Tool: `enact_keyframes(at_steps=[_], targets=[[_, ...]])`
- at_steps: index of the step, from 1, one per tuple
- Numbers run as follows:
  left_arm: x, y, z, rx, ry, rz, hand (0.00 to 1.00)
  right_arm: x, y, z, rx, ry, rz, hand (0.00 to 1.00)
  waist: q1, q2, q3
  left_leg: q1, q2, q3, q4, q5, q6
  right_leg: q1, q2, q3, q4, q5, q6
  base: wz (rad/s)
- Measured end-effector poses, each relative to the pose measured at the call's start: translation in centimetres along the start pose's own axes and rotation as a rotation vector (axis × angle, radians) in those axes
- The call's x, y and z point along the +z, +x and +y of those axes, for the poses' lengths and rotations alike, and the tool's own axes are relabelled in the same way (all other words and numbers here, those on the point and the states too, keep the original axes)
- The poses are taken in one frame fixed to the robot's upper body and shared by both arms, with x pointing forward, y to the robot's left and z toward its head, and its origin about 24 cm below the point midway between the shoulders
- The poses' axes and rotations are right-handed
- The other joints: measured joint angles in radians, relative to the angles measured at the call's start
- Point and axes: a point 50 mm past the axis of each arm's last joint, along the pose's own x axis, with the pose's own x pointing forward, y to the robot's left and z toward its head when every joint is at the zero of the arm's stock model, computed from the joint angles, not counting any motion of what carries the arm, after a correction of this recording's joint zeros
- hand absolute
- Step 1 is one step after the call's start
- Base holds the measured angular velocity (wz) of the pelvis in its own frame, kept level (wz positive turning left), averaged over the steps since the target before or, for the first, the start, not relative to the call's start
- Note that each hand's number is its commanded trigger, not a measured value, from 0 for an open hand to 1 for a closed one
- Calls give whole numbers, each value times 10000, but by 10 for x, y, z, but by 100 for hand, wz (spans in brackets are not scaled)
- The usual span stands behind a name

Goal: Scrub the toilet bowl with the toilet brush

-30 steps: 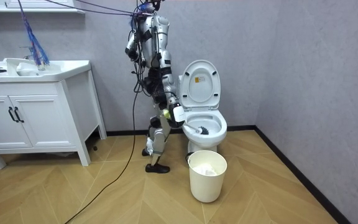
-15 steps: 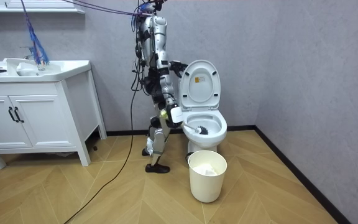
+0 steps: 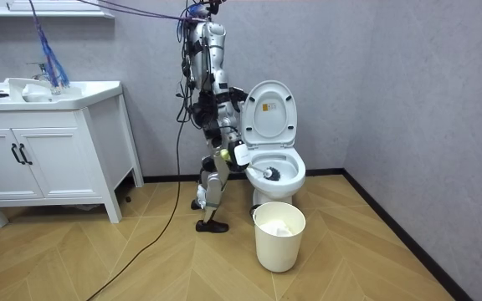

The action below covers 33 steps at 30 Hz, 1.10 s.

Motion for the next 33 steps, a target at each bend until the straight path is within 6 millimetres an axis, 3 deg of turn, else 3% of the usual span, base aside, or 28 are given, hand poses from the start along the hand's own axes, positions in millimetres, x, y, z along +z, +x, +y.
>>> enact_keyframes(at_steps=[6, 12, 17, 19, 21, 23, 25, 28, 29, 33], targets=[[-4, 3, 1, -71, 75, 140, 0, 10, 1, -10, -177, -373, -413, 100, 14, -5, 5, 41, -11, 149, -111, 79, 7, -139, -21, 174, 51, 14, -20, -8], [-10, 7, -1, -223, 1381, 74, 0, 24, 2, -25, -760, -1219, -746, 100, 131, -12, 3, -243, -24, 373, -124, 233, 13, -689, -94, 348, 290, 48, -80, -9], [-6, 20, -1, 75, 2149, -373, 0, 56, 1, -38, -1643, -3286, -1743, 100, 258, 47, 19, -1132, -26, 380, 468, 243, -3, -1474, -165, 381, 833, 87, -173, -1], [6, 35, 1, 290, 2262, -901, 0, 81, -1, -48, -2236, -4301, -2429, 100, 482, 109, 40, -1870, -31, 421, 818, 253, -19, -2247, -253, 392, 1282, 101, -274, 0], [15, 46, 2, 531, 2378, -1255, 0, 106, -5, -56, -2709, -5154, -3070, 100, 623, 130, 111, -2389, -88, 423, 1070, 311, -30, -2818, -376, 401, 1658, 89, -338, 4], [33, 60, 4, 738, 2493, -1845, 0, 132, -11, -68, -3419, -6056, -3827, 100, 711, 281, 226, -3196, -91, 358, 1563, 316, -27, -3467, -508, 327, 1982, 83, -408, 13], [44, 67, 6, 1013, 2578, -2203, 0, 150, -17, -78, -4033, -6255, -4213, 100, 875, 305, 249, -3840, -115, 361, 1751, 376, -30, -4104, -497, 395, 2203, 138, -448, 2], [59, 73, 10, 1682, 2611, -2843, 0, 163, -23, -96, -4846, -6587, -4368, 100, 967, 454, 252, -4760, -126, 296, 2089, 461, -27, -4941, -504, 361, 2435, 281, -522, 8], [65, 75, 12, 2028, 2590, -3087, 0, 167, -27, -104, -5180, -6790, -4478, 100, 964, 528, 325, -5154, -118, 239, 2374, 457, -26, -5215, -574, 224, 2602, 296, -566, 9], [79, 78, 19, 2924, 2597, -3703, 0, 176, -36, -124, -6206, -6884, -4714, 100, 1028, 603, 401, -6227, -180, 125, 2988, 439, -43, -6185, -751, 35, 3224, 205, -700, 11]])
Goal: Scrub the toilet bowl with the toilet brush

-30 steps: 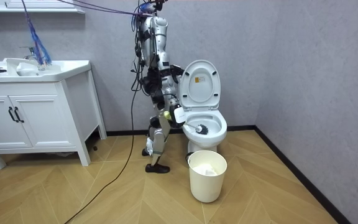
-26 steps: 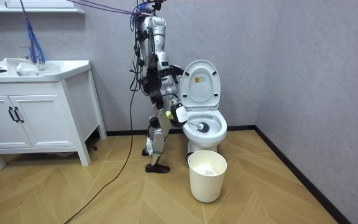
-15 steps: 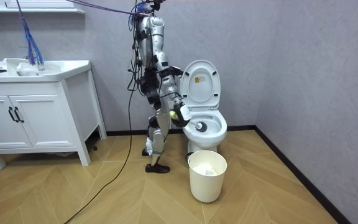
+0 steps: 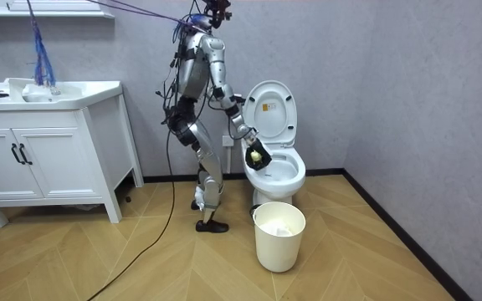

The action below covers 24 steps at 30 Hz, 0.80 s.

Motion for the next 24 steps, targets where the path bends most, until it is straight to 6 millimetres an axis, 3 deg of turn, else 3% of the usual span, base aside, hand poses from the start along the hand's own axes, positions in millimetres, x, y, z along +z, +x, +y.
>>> enact_keyframes(at_steps=[3, 7, 16, 24], targets=[[6, 8, 8, 451, 266, -433, 0, -2, 4, -10, -317, -16, 162, 100, 89, -5, 36, -633, 2, -128, 398, -37, -64, -560, -91, -86, 348, -91, -104, 9], [14, 18, 16, 1042, 384, -860, 0, -5, 8, -26, -874, -228, 447, 100, 227, 216, 123, -1411, 3, -299, 934, -103, -153, -1205, -99, -162, 765, -151, -212, 4], [28, 22, 29, 1848, 578, -1728, 0, -18, 17, -53, -1415, -712, 1241, 100, 707, 299, 94, -2631, 11, -427, 1650, -246, -239, -2293, -212, -307, 1460, -337, -403, 3], [34, 22, 27, 1738, 715, -2020, 0, -36, 19, -60, -1179, -263, 2027, 100, 790, 258, 108, -2700, -305, -397, 1770, -283, -138, -2455, -640, -293, 1938, -590, -290, 10]])
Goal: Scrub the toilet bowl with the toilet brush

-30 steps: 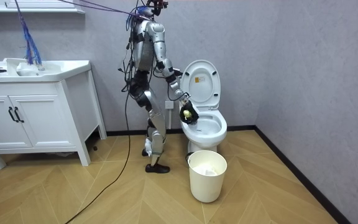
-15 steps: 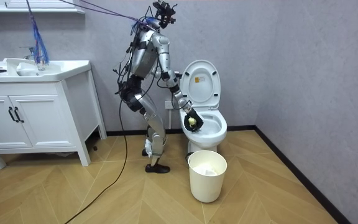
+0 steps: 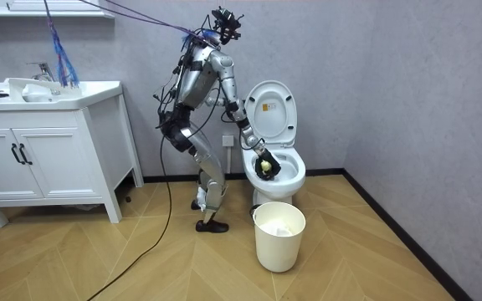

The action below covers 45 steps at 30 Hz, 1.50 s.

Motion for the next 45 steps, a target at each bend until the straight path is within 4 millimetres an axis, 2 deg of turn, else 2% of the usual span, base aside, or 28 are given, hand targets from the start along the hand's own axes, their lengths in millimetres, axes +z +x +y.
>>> enact_keyframes(at_steps=[1, 2, 7, 12, 16, 20, 22, 26, 28, 32, 34, 36, 38, 40, 41, 43, 45], targets=[[1, 1, 0, 15, 5, -20, 0, -4, 1, 0, 75, 157, 188, 100, -42, -77, 1, -16, -84, 46, 14, 8, 31, -112, -173, 77, 229, -96, 43, 18], [1, 0, 0, 13, 24, -8, 0, -6, 2, -2, 125, 242, 282, 100, -18, -124, 12, -49, -109, 99, 84, -3, 52, -188, -214, 164, 333, -111, 64, 11], [3, 0, 0, 55, 137, 6, 0, -12, 2, -4, 37, 209, 432, 100, -103, -152, 8, -215, -376, 188, 360, -37, 168, -432, -512, 299, 777, -224, 164, 5], [2, -6, -4, -104, 214, 143, 0, -16, 2, -3, 3, -365, 422, 100, -25, -130, -1, -229, -442, 297, 425, 21, 292, -474, -656, 367, 880, -216, 249, 1], [2, -13, -9, -272, 172, 257, 0, -9, 2, -5, -371, -1196, 319, 100, 270, -45, -7, -229, -300, 305, 541, -18, 289, -428, -422, 378, 806, -175, 247, -11], [1, -24, -14, -561, 142, 481, 0, -4, -3, 3, -421, -1391, 325, 100, 388, 323, -31, -105, -141, 198, 545, -98, 226, -132, -139, 217, 489, -128, 253, -9], [-1, -33, -17, -748, 122, 680, 0, 2, -6, 5, -615, -1431, 326, 100, 336, 485, -109, -63, -49, 149, 504, -129, 181, -49, 5, 191, 349, -101, 207, -8], [-3, -40, -19, -702, -201, 1079, 0, 17, -10, 11, -575, -1425, 159, 100, 289, 600, -152, 166, 137, -3, 287, -144, 50, 295, 253, 2, -45, 11, 55, -3], [-3, -41, -19, -729, -310, 1191, 0, 18, -11, 14, -592, -1414, 129, 100, 204, 700, -170, 262, 152, -91, 175, -126, 16, 469, 301, -88, -178, 21, 41, 7], [-5, -42, -18, -592, -361, 1267, 0, 19, -12, 15, -716, -1302, 166, 100, 227, 704, -166, 354, 232, -93, 10, -114, -22, 538, 396, -88, -355, 40, 28, 1], [-5, -41, -18, -481, -530, 1369, 0, 18, -11, 14, -751, -974, 280, 100, 278, 654, -133, 305, 307, -21, 14, -119, -27, 518, 378, -82, -364, 43, 18, -3], [-5, -38, -17, -367, -561, 1273, 0, 13, -9, 10, -747, -536, 489, 100, 315, 502, -105, 247, 307, 21, 5, -104, -46, 383, 370, -20, -307, 40, 9, -3], [-8, -33, -10, -42, -339, 1008, 0, 15, -6, 6, -777, 879, 667, 100, 246, 82, 2, 49, 286, 109, 41, -76, -78, 60, 302, 89, -103, 20, -41, -2], [-9, -28, -5, 265, -172, 762, 0, 16, -3, 1, -742, 2187, 800, 100, 88, -243, 65, -178, 182, 137, 147, -26, -83, -245, 121, 95, 199, -34, -118, 13], [-9, -25, -1, 482, -6, 575, 0, 14, -1, -3, -746, 2932, 906, 100, -10, -388, 136, -318, 132, 134, 284, -23, -85, -393, 29, 95, 397, -77, -147, 14], [-11, -21, 4, 715, 254, 353, 0, 12, 2, -11, -897, 3642, 986, 100, -172, -551, 180, -554, 96, 164, 459, 7, -75, -699, -26, 247, 662, -115, -120, 8], [-10, -17, 6, 880, 276, 280, 0, 6, 5, -20, -1135, 3857, 1020, 100, -266, -562, 179, -761, 92, 167, 714, 2, -60, -881, -29, 309, 852, -126, -103, -2]])
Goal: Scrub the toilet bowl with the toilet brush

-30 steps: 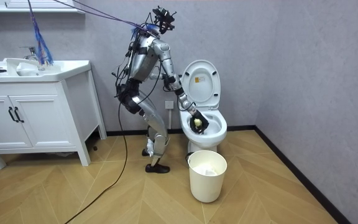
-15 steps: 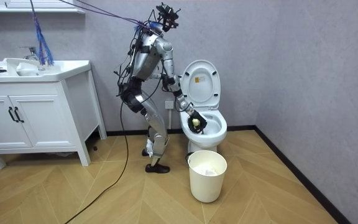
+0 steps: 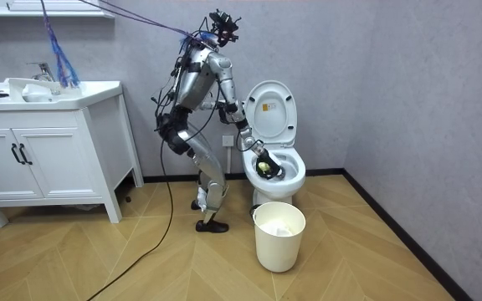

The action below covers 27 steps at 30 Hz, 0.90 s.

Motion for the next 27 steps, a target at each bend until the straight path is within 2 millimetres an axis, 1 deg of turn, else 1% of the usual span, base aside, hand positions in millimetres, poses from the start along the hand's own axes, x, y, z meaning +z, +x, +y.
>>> enact_keyframes(at_steps=[2, 3, 4, 7, 8, 9, 10, 11, 12, 13, 14, 15, 16, 18, 19, 21, 22, 25, 27], targets=[[-1, 4, 1, 143, 81, 6, 0, 2, 3, -8, -246, -88, -220, 100, -148, -48, 1, -126, -15, -5, 201, -2, 8, -89, -7, 7, 129, 5, 4, -4], [0, 6, 1, 173, 99, 11, 0, 2, 4, -10, -297, -207, -304, 100, -190, -71, -2, -149, -27, -2, 222, 12, 14, -118, -18, 15, 158, 4, 25, 0], [0, 9, 1, 240, 173, -5, 0, 2, 4, -11, -336, -364, -445, 100, -203, -94, 3, -162, -80, -5, 233, 43, -3, -133, -31, 16, 165, 11, 87, 3], [-4, 16, -2, 177, 496, -2, 0, 8, 4, -9, -51, -628, -876, 100, -274, -81, 3, -110, -133, -7, 238, 154, -25, -68, -114, -30, 202, 84, 83, 4], [-2, 19, -2, 228, 444, -34, 0, 11, 2, -6, 57, -845, -1063, 100, -328, -59, 12, -106, -147, -46, 260, 199, -27, -30, -120, -58, 216, 106, 86, 7], [0, 21, -2, 288, 389, -55, 0, 14, 2, -4, 103, -900, -1141, 100, -316, -3, 39, -104, -145, -95, 295, 212, -33, 22, -120, -122, 211, 115, 84, 12], [5, 25, -2, 409, 268, -94, 0, 15, 1, -2, 230, -959, -1191, 100, -269, 115, 95, -116, -143, -169, 372, 216, -33, 100, -127, -223, 208, 97, 36, 11], [10, 31, -2, 538, 133, -143, 0, 15, 0, 0, 372, -1185, -1189, 100, -191, 210, 108, -165, -124, -174, 400, 208, -7, 94, -139, -265, 203, 96, 28, 9], [12, 33, -2, 596, 73, -167, 0, 14, 0, 0, 423, -1384, -1206, 100, -154, 255, 118, -174, -124, -174, 403, 210, -8, 91, -140, -270, 197, 101, 36, 4], [15, 38, -2, 692, 13, -201, 0, 13, -1, 3, 552, -1890, -1269, 100, -70, 398, 129, -187, -127, -189, 417, 214, -12, 108, -136, -290, 173, 119, 55, 0], [16, 40, -1, 745, 0, -230, 0, 13, -1, 4, 612, -2135, -1289, 100, -37, 483, 124, -206, -128, -192, 422, 214, -12, 105, -127, -287, 156, 144, 68, 0], [19, 44, 0, 854, -76, -282, 0, 11, -1, 6, 812, -2460, -1221, 100, 32, 681, 101, -229, -126, -185, 430, 215, -11, 105, -116, -285, 124, 186, 90, 0], [23, 48, 0, 937, -129, -253, 0, 9, -1, 6, 775, -2777, -1168, 100, 70, 765, 81, -201, -120, -86, 396, 217, -7, 100, -101, -224, 111, 282, 93, -7], [23, 50, -2, 931, -165, -72, 0, 10, -1, 6, 937, -3005, -1243, 100, 174, 781, 75, -70, -63, 16, 355, 218, -1, 140, 13, -46, 37, 361, 111, -23], [21, 48, -3, 884, -120, 69, 0, 14, -2, 7, 1038, -3303, -1387, 100, 219, 811, 55, -11, 24, 35, 352, 216, 4, 188, 62, -26, -57, 410, 105, -26], [18, 47, -5, 758, -2, 208, 0, 17, -3, 9, 1121, -3530, -1430, 100, 185, 886, 41, 65, 31, 20, 352, 215, 4, 268, 77, -63, -61, 421, 93, -8], [18, 47, -6, 649, 3, 245, 0, 17, -3, 9, 1205, -3575, -1358, 100, 176, 933, 8, 91, 45, 23, 342, 214, 6, 292, 141, -45, -60, 420, 91, 3], [16, 45, -9, 362, 132, 454, 0, 19, -3, 9, 1352, -3623, -1418, 100, 161, 983, -42, 174, 79, 23, 273, 218, -1, 324, 227, 9, -99, 416, 47, -5], [15, 43, -11, 117, 167, 559, 0, 19, -4, 10, 1458, -3633, -1401, 100, 125, 993, -49, 292, 81, 23, 156, 239, -35, 414, 248, 21, -179, 438, 12, 0]])
